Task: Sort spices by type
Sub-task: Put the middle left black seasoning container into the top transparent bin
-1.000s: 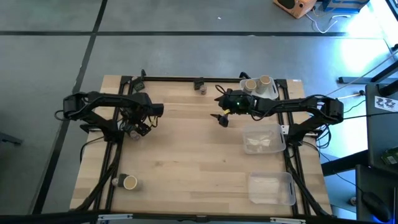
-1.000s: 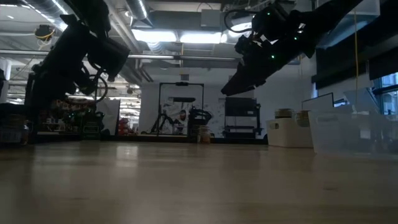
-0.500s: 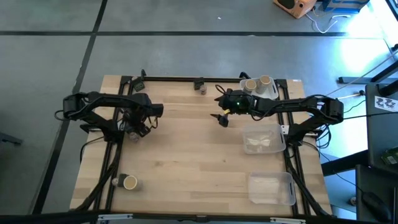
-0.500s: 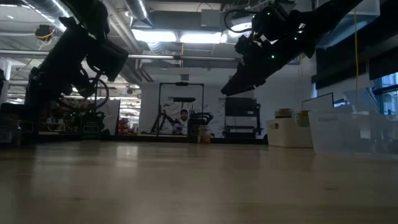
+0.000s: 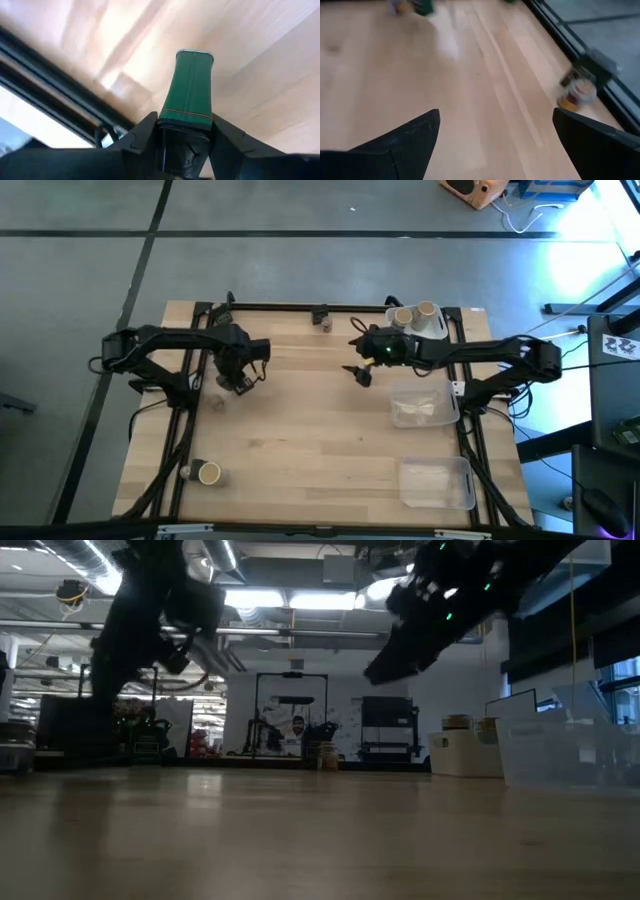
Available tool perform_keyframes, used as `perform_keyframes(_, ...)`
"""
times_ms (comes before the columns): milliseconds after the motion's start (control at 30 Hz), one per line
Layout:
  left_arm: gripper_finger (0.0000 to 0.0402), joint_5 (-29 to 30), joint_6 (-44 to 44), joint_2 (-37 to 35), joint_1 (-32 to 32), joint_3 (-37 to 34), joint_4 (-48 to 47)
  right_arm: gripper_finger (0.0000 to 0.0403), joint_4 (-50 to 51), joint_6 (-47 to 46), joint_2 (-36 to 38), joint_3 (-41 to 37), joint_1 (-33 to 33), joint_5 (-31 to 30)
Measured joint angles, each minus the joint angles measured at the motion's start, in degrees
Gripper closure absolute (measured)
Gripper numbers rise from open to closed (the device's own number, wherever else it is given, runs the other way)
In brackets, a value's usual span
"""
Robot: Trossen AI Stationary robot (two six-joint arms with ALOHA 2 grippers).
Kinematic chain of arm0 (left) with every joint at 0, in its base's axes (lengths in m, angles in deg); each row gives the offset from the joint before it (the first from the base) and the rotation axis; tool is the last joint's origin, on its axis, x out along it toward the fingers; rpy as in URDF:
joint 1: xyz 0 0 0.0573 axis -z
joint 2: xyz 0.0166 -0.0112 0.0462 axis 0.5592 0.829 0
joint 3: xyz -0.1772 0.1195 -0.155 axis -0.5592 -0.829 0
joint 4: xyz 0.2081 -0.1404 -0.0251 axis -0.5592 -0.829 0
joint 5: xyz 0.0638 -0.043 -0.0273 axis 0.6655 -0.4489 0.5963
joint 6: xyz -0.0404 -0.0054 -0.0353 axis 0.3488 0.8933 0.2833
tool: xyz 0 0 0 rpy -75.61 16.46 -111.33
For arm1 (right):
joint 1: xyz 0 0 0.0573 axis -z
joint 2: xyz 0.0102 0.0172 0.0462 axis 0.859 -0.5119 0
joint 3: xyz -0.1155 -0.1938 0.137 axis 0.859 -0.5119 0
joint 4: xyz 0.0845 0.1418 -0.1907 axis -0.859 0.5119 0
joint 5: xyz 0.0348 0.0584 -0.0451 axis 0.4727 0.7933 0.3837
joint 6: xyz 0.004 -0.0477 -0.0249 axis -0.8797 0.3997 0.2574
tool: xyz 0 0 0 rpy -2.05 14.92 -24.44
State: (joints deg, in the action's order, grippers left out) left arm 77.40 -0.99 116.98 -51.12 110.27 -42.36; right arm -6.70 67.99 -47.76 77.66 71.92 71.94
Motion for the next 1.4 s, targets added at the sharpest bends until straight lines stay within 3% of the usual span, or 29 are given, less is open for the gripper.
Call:
perform_keyframes(300,0.0282,0.06,-3.53,0.0,5.61,7.74,14.0,0.0017,10.77,-0.48,10.84,0.04,-8.47,-5.17)
perform_keyframes(533,0.0284,-3.95,-4.55,4.76,10.75,12.34,21.93,0.0017,18.72,-3.94,12.92,0.04,-13.48,-6.15)
perform_keyframes(767,0.0284,-4.31,-7.67,17.09,16.0,24.3,20.25,0.0017,19.96,-4.49,12.44,0.04,-15.48,-6.24)
perform_keyframes(1133,0.0284,-6.04,-14.61,38.77,20.87,48.62,3.08,0.0017,28.0,-6.2,12.41,0.04,-15.35,-10.78)
perform_keyframes(1400,0.0275,-5.98,-17.53,43.1,21.67,52.6,2.17,0.0017,30.33,-6.17,12.4,0.04,-15.35,-13.04)
